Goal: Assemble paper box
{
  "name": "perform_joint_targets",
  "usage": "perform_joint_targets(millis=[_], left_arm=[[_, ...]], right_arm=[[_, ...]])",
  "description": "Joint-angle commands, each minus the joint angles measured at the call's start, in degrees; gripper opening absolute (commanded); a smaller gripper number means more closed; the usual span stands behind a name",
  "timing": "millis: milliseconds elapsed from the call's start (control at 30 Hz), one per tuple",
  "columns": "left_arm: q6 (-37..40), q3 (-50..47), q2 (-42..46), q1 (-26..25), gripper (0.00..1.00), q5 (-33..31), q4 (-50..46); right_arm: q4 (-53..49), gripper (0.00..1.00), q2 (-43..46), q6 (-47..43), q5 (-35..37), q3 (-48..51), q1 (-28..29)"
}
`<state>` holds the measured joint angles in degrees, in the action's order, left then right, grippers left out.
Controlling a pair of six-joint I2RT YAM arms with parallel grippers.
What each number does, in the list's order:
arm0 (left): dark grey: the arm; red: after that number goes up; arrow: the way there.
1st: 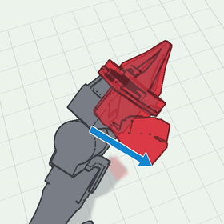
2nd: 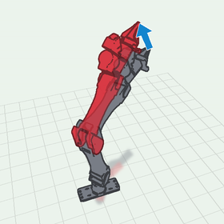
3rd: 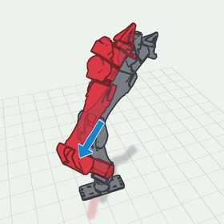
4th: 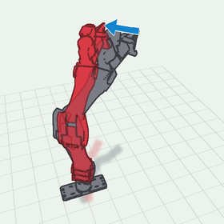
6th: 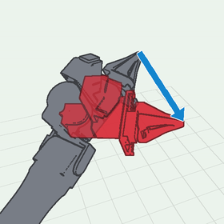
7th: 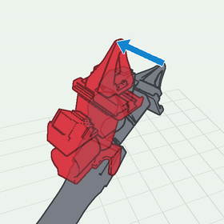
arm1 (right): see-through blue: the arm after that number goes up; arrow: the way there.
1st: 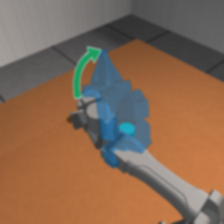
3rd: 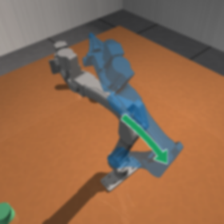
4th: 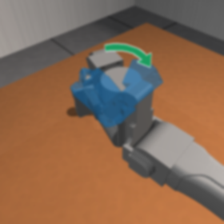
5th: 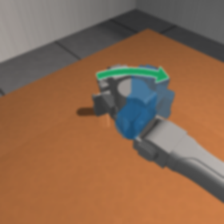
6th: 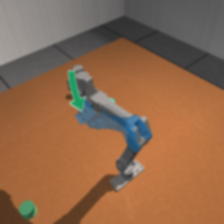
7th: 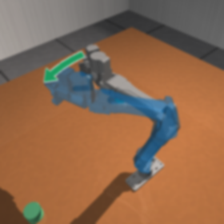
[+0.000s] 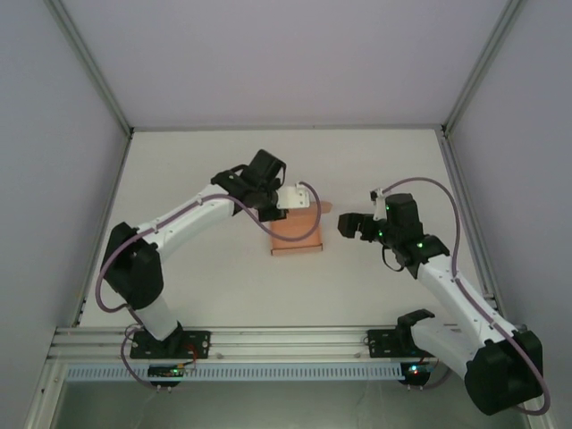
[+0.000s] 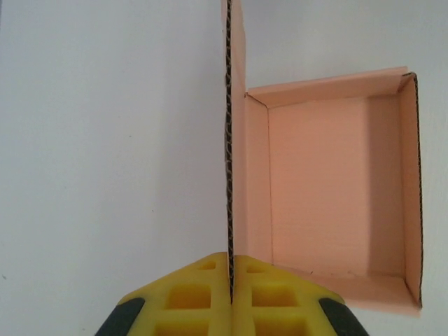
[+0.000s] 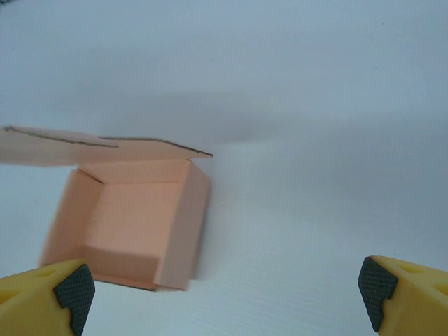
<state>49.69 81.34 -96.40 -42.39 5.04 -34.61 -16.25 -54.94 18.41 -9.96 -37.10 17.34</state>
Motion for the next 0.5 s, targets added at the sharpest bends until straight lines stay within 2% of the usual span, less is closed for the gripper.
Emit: perform_joint_targets(millis=[0, 33, 67, 133, 167, 200, 233, 267, 367, 467], left_arm=[[5.66, 0.26, -1.53, -0.94, 0.35, -5.14, -2.0], [5.43, 0.43, -1.51, -0.94, 0.39, -5.16, -1.79], [5.29, 0.38, -1.35, -0.85, 0.52, -5.16, -1.24], [4.91, 0.29, -0.82, -0.79, 0.62, -5.3, -0.55], [4.51, 0.24, -0.4, -0.81, 0.73, -5.48, -0.51], [3.94, 0.16, 0.02, -0.84, 0.79, -5.92, -0.56], [3.39, -0.1, 0.62, -0.61, 0.92, -6.27, -0.67], [2.85, -0.71, 1.27, -0.23, 1.0, -6.4, -0.59], [0.86, -3.71, 4.06, 1.97, 1.0, -6.67, 0.88], [-1.83, -5.65, 6.66, 6.23, 0.99, -4.11, 0.92]], right_arm=[[-0.55, 0.99, -0.83, -5.73, 0.26, 0.55, -0.03], [-0.24, 0.99, -1.53, -7.27, -0.53, 0.25, 0.03], [-0.02, 0.99, -2.35, -8.92, -1.05, -0.18, 0.11], [0.25, 0.99, -4.22, -12.86, -2.56, -1.41, 0.38], [0.26, 0.99, -5.29, -15.5, -3.2, -2.25, 0.8], [-0.04, 0.99, -6.37, -17.96, -3.23, -3.2, 1.33], [-0.53, 0.99, -7.61, -21.47, -3.4, -4.42, 2.07], [-0.71, 0.99, -8.71, -24.4, -2.62, -5.48, 2.91], [-2.01, 0.99, -13.0, -32.42, -2.2, -9.94, 4.19], [-5.6, 0.99, -18.82, -40.65, -7.41, -16.21, 3.13]])
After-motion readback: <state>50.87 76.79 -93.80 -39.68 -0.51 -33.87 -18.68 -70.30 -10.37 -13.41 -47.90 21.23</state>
